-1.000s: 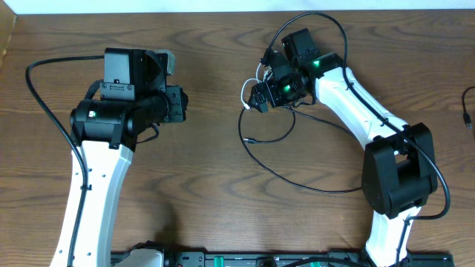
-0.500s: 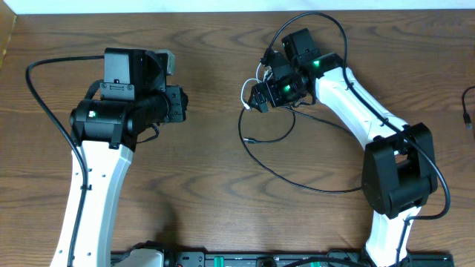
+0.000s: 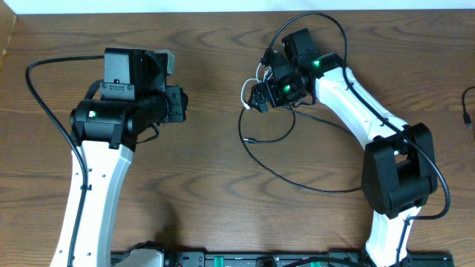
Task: Untangle cables
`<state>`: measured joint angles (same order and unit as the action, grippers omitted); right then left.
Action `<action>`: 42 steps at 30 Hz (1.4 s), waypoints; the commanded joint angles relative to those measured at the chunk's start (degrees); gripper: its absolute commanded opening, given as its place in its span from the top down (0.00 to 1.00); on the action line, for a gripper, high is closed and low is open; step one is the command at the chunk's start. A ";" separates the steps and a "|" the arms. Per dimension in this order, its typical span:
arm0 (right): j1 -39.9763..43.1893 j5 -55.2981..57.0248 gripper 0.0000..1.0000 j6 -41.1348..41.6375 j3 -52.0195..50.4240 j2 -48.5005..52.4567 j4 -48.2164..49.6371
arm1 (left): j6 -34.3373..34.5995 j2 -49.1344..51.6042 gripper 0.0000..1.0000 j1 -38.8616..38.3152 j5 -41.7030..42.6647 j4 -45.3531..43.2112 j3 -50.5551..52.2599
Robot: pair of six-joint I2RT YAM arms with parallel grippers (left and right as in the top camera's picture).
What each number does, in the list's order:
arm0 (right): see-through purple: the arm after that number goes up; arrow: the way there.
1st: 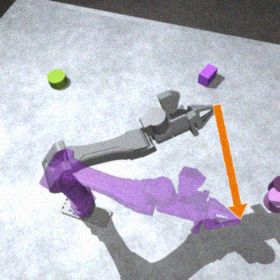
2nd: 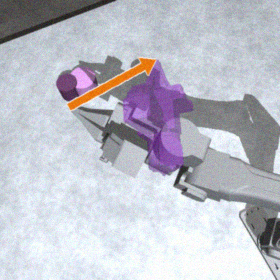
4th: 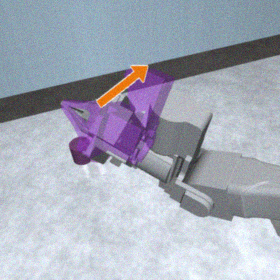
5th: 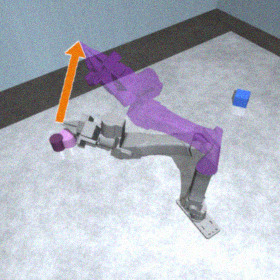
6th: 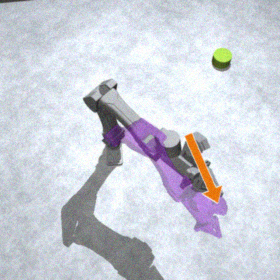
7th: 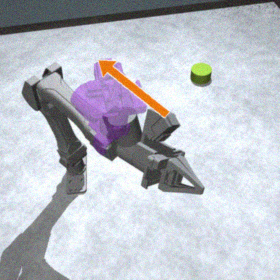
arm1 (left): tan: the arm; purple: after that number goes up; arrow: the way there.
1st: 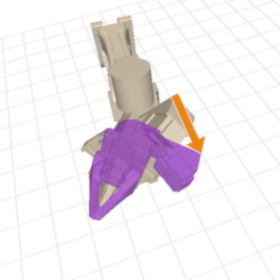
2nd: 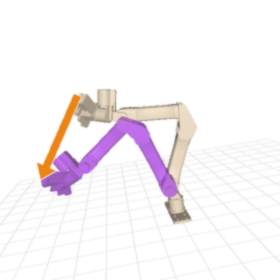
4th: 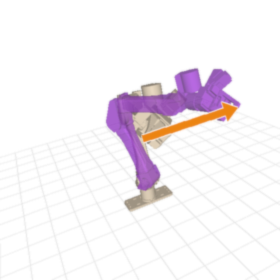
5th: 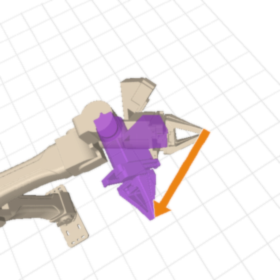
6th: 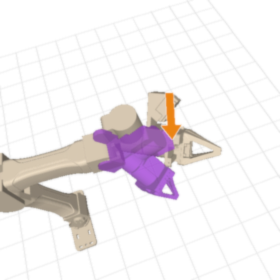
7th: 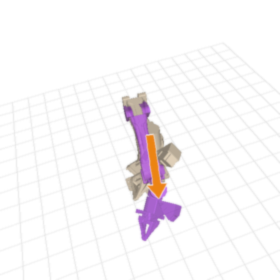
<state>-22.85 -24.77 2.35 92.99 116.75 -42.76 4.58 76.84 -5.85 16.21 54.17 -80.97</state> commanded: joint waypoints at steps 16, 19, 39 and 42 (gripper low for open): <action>-0.17 -0.63 0.01 -0.28 0.55 0.37 -0.07 | -0.48 0.52 0.72 -0.13 0.22 0.37 0.26; -0.17 -0.63 0.01 -0.28 0.55 0.37 -0.07 | -0.48 0.52 0.72 -0.13 0.22 0.33 0.26; -0.17 -0.63 0.01 -0.28 0.55 0.37 -0.07 | -0.02 0.52 0.72 -0.13 0.22 -0.15 0.26; -0.17 -0.63 0.01 -0.28 0.55 0.37 -0.07 | -0.02 0.55 0.72 -0.13 0.22 -0.55 0.26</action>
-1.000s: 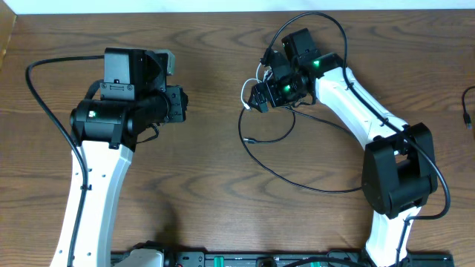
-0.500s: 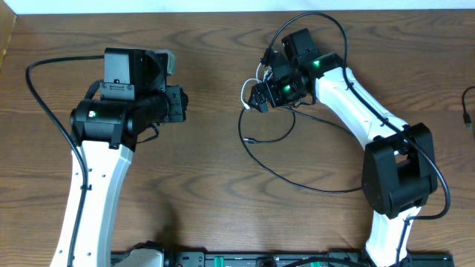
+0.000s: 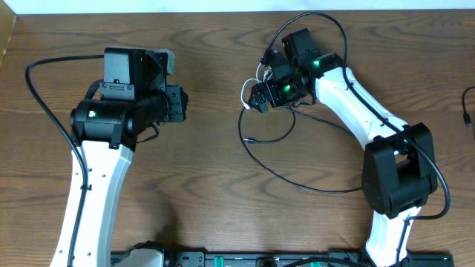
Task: Untangle cables
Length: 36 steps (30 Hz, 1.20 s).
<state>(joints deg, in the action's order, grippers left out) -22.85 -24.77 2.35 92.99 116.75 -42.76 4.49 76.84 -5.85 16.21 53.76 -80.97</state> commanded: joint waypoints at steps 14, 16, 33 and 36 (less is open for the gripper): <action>-0.17 -0.63 0.01 -0.28 0.55 0.37 -0.07 | 0.07 0.55 0.71 -0.13 0.22 -0.07 0.26; -0.17 -0.63 0.01 -0.28 0.55 0.37 -0.07 | 0.07 0.55 0.71 -0.13 0.22 0.37 0.26; -0.24 -0.63 0.01 -0.28 0.55 0.37 -0.07 | 0.07 0.55 0.71 -0.13 0.22 0.98 0.26; -0.24 -0.66 0.01 -0.28 0.55 0.37 -0.07 | 0.07 0.55 0.71 -0.13 0.22 0.96 0.26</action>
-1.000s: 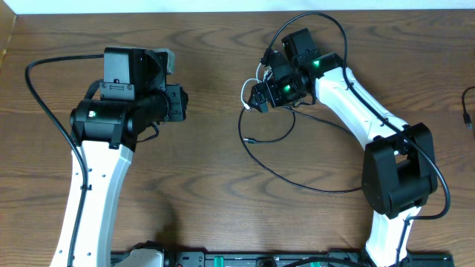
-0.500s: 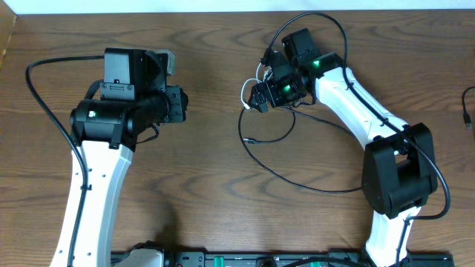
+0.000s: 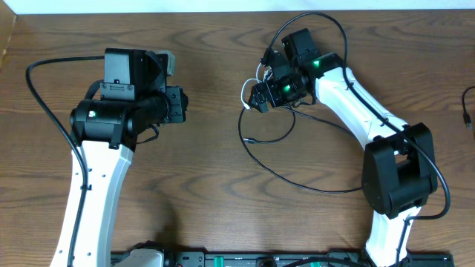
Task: Untangle cables
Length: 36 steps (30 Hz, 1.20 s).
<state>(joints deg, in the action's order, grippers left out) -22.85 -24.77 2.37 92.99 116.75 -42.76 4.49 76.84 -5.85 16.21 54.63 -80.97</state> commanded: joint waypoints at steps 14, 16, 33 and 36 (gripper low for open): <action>-0.24 -0.66 0.01 -0.31 0.55 0.37 -0.07 | 0.04 0.55 0.71 -0.13 0.24 0.15 0.26; -0.24 -0.66 0.01 -0.31 0.55 0.37 -0.07 | 0.04 0.55 0.71 -0.13 0.22 -0.02 0.26; -0.24 -0.66 0.01 -0.31 0.55 0.37 -0.07 | 0.02 0.52 0.71 -0.13 0.22 0.55 0.26; -0.24 -0.63 0.01 -0.31 0.55 0.37 -0.07 | -0.55 0.52 0.71 -0.13 0.20 0.46 0.26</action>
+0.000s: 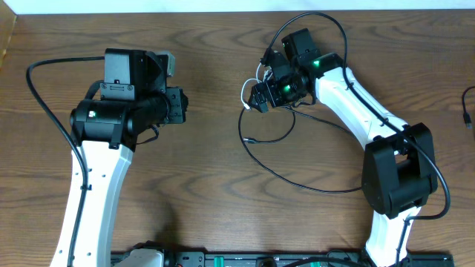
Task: Untangle cables
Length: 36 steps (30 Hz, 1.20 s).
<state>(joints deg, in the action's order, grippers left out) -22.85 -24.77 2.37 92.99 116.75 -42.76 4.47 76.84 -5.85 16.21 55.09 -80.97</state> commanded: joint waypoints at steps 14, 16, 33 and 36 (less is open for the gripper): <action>-0.24 -0.63 0.01 -0.31 0.55 0.37 -0.07 | -6.16 -1.09 0.75 0.04 0.15 -0.39 0.22; -0.24 -0.63 0.01 -0.31 0.55 0.37 -0.07 | -7.91 -3.06 0.75 0.04 -0.13 -2.19 0.22; -0.24 -0.63 0.01 -0.31 0.55 0.37 -0.07 | 0.39 -9.11 0.74 0.02 4.02 -10.86 0.22; -0.24 -0.61 0.01 -0.31 0.55 0.37 3.39 | 1.20 -8.98 0.74 0.02 4.37 -10.82 0.24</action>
<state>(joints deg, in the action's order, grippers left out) -22.85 -24.77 2.35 92.97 116.75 -41.23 4.10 67.70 -5.85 18.81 44.53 -80.75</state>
